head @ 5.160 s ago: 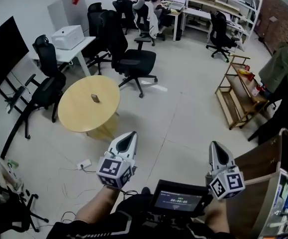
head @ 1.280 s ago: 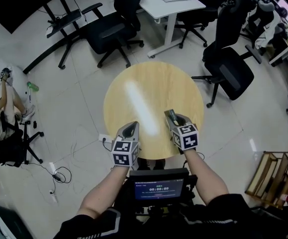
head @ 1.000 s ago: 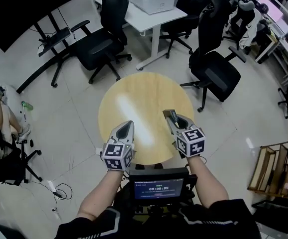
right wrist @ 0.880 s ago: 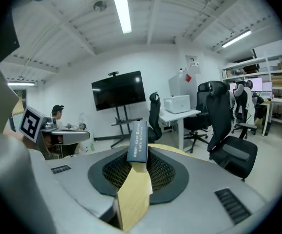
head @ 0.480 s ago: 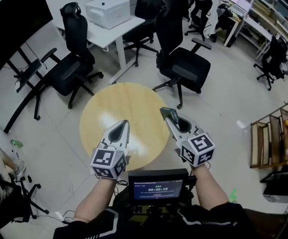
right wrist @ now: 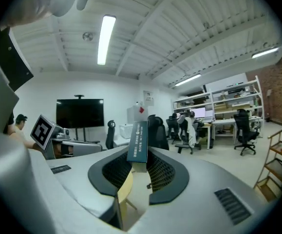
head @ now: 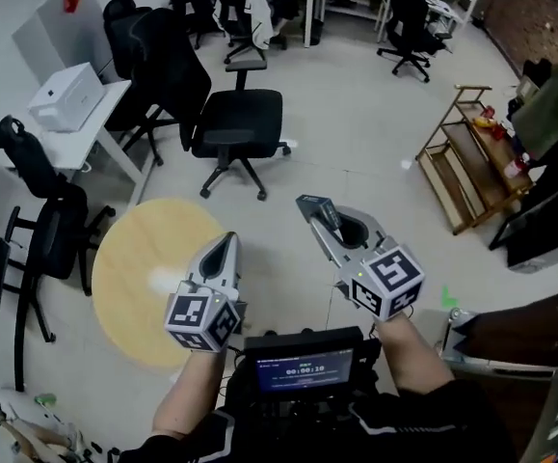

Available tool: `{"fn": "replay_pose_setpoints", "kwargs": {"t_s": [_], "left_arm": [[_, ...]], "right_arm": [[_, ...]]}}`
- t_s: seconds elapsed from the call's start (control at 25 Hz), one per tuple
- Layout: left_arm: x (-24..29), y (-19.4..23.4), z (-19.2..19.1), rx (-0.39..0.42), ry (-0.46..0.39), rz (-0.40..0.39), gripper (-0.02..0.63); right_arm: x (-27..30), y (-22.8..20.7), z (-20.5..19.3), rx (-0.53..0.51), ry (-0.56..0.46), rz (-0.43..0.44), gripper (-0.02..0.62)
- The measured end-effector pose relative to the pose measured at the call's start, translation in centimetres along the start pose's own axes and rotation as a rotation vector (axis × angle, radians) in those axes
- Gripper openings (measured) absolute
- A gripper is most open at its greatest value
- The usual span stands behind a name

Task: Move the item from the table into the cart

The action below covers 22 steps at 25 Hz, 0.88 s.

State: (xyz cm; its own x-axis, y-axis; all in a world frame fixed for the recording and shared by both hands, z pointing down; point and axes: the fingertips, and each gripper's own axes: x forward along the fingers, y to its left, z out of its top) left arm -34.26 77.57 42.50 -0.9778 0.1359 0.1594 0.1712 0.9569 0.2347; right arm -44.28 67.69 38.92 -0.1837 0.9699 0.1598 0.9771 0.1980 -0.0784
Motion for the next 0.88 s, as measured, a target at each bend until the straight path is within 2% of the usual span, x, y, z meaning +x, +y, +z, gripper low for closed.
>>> {"fn": "replay_pose_setpoints", "kwargs": {"t_s": [0.16, 0.32, 0.44, 0.68, 0.88], "left_arm": [[4.8, -7.6, -0.1, 0.078, 0.003, -0.203, 0.0], [8.2, -17.3, -1.5, 0.082, 0.054, -0.416, 0.0], [9.4, -24.5, -1.7, 0.115, 0.064, -0.573, 0.0], [10.1, -36.3, -3.9, 0.146, 0.099, -0.832, 0.0], [7.8, -53.6, -7.6, 0.181, 0.119, -1.029, 0.0]], "right_arm": [[-6.8, -5.3, -0.4, 0.018, -0.026, -0.18, 0.078], [-16.7, -10.2, -1.0, 0.043, -0.038, -0.396, 0.078], [-24.4, -12.8, -0.7, 0.057, -0.066, -0.56, 0.078], [-38.1, -14.2, -2.0, 0.075, -0.092, -0.841, 0.078], [-56.1, -13.6, -3.8, 0.079, -0.125, -1.049, 0.078]]}}
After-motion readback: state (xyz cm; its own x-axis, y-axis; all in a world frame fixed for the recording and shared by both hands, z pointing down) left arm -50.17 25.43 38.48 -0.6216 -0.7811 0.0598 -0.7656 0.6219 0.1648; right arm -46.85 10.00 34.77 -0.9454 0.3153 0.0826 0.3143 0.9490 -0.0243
